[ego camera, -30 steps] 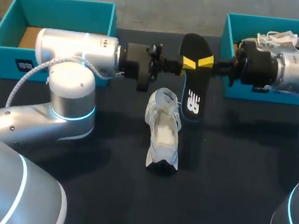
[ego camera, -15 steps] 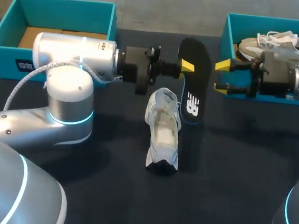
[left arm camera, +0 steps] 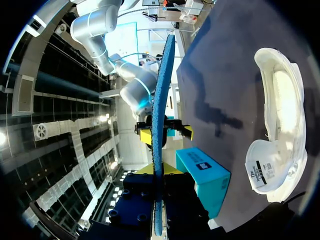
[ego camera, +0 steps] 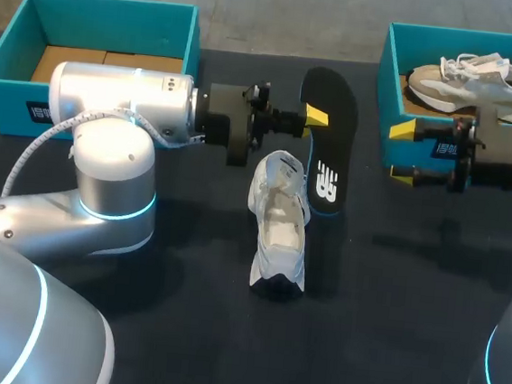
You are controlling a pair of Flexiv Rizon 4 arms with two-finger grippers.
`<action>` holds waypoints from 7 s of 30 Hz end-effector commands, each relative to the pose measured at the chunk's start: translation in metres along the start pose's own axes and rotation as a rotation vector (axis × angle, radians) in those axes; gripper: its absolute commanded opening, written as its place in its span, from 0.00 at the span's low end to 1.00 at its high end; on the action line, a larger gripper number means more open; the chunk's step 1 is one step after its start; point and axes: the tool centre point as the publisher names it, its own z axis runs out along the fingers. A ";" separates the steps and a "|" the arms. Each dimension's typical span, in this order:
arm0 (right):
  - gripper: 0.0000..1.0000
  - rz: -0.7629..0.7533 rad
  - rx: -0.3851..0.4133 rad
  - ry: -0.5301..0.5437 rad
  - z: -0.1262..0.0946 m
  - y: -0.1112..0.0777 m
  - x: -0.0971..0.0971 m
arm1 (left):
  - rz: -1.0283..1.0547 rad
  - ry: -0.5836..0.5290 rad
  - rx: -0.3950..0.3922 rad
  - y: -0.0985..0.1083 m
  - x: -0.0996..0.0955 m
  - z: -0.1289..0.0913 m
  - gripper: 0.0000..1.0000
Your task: Take the shoe out of the shoebox, open the shoe tongue, remove and reinsert the insole, then place the shoe into the shoebox
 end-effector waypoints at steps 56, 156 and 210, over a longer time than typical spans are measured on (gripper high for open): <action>1.00 0.250 -0.121 -0.279 -0.019 -0.052 0.003 | -0.537 -0.115 0.026 -0.083 -0.022 -0.057 0.00; 1.00 0.453 -0.337 -0.352 0.040 -0.120 -0.025 | -1.013 -0.229 0.119 -0.147 0.041 -0.102 0.00; 1.00 0.467 -0.302 -0.385 0.039 -0.125 -0.042 | -1.007 -0.149 0.129 -0.138 0.079 -0.088 0.00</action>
